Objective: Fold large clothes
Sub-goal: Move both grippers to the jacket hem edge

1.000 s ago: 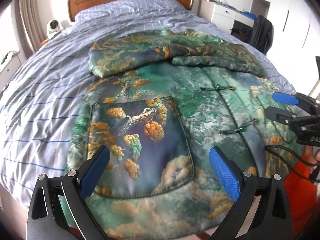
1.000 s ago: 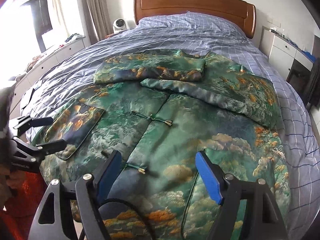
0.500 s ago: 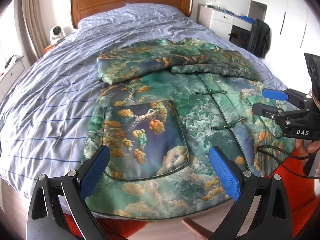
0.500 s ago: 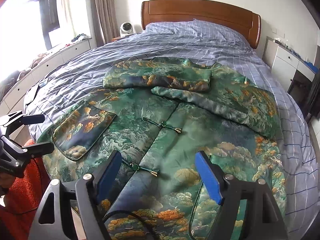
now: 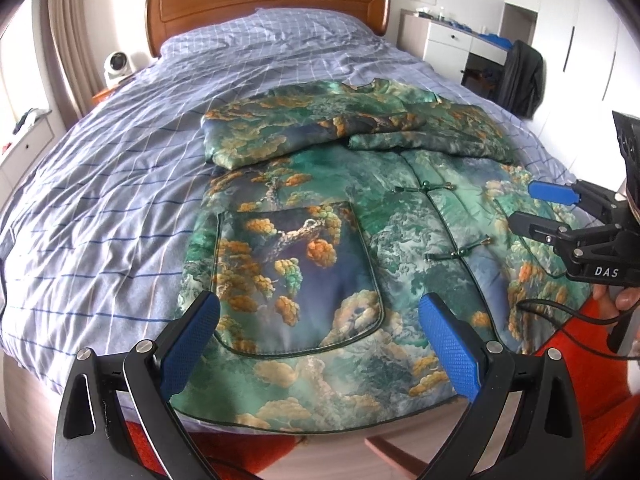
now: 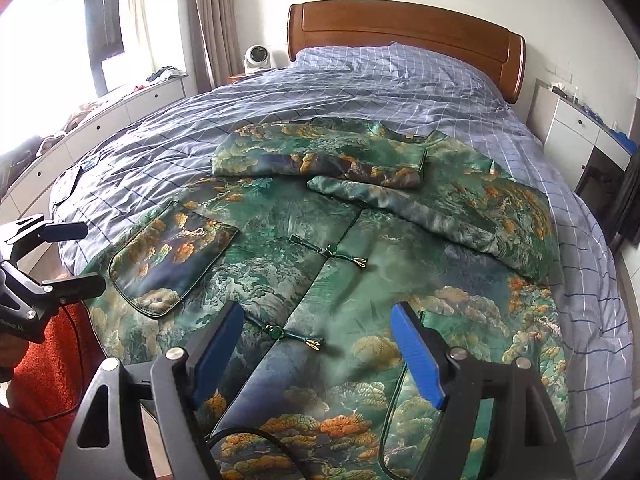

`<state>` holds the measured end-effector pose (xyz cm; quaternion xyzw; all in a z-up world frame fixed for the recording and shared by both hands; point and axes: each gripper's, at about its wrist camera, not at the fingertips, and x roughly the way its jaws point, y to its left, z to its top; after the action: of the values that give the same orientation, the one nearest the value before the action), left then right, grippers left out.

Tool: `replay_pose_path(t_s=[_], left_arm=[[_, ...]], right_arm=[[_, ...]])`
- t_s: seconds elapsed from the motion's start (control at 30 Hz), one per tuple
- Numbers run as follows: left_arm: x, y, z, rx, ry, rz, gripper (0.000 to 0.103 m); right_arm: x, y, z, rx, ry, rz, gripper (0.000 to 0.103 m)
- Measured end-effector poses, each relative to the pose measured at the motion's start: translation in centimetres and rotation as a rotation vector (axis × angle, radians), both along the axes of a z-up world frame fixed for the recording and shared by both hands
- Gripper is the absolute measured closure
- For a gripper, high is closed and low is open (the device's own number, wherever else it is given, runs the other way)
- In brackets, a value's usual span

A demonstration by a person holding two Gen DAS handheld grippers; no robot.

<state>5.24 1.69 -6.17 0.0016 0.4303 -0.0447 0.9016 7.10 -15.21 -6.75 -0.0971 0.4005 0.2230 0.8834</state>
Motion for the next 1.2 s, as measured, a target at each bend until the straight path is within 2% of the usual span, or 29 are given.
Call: replay_pose_path(t_s=[0.37,0.5,0.63,0.7,0.87,0.93,1.2], left_arm=[[0.2,1.7,0.1,0.003,0.017,0.028,0.003],[0.2,7.5,0.0,-0.093,0.045,0.129,0.002],[0.4,12.8,-2.3,-0.196,0.134,0.236,0.002],[0.7,14.0,-3.7,-0.246,0.177,0.233,0.002],[1.9,13.5,-6.4,-0.330,0.238,0.212,0.002],[2.4,12.7,-7.0,-0.343,0.250,0.173,0.002],[3.2,9.3,-7.5,-0.267,0.275,0.074,0.002]], right_arm=[[0.1,-0.5,0.2,0.004,0.000,-0.013,0.025],[0.2,-2.6,1.0,0.003,-0.004,-0.055,0.025],[0.2,-7.8,1.9,-0.023,-0.014,-0.178,0.025],[0.0,-11.3,1.5,-0.041,0.018,-0.262,0.025],[-0.5,-18.5,-0.1,-0.057,0.127,-0.439,0.025],[-0.8,-20.4,-0.4,-0.048,0.150,-0.485,0.025],[-1.2,-23.6,-1.2,0.043,0.213,-0.575,0.025]])
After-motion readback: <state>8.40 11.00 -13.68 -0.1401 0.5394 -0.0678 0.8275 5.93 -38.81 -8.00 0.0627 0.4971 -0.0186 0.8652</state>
